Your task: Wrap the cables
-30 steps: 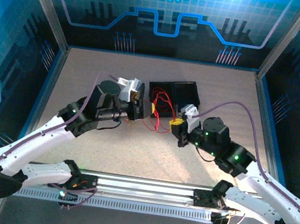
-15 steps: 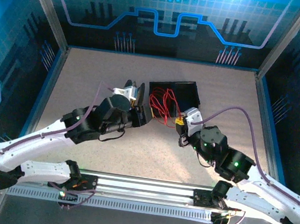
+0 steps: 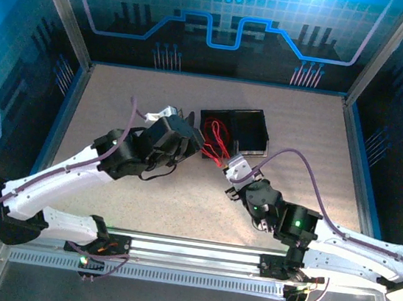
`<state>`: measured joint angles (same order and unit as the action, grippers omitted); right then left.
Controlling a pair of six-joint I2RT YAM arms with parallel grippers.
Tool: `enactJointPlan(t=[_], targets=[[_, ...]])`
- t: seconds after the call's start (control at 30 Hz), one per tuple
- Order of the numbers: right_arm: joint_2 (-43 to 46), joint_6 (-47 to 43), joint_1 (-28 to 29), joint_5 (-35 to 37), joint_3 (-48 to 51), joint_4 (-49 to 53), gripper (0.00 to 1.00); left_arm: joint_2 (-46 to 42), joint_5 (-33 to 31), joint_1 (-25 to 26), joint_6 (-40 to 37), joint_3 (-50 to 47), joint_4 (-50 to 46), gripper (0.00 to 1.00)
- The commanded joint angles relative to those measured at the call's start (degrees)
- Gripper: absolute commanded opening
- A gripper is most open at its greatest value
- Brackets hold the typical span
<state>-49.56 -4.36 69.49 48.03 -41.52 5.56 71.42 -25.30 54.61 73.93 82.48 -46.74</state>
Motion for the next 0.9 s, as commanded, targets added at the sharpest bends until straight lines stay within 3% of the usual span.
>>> enactJointPlan(t=[0.0, 0.17, 0.87], targets=[[-0.3, -3.3, 1.3, 4.9, 0.7, -5.2, 0.0, 1.5, -1.5, 0.3, 2.4, 2.8, -3.1, 0.38], [-0.3, -4.0, 1.7, 5.8, 1.1, -5.6, 0.0, 2.9, -1.7, 0.3, 2.7, 4.0, -3.7, 0.3], [2.8, -5.0, 4.3, 8.2, 2.9, -5.8, 0.0, 7.9, -0.5, -0.1, 2.4, 6.4, -3.3, 0.22]])
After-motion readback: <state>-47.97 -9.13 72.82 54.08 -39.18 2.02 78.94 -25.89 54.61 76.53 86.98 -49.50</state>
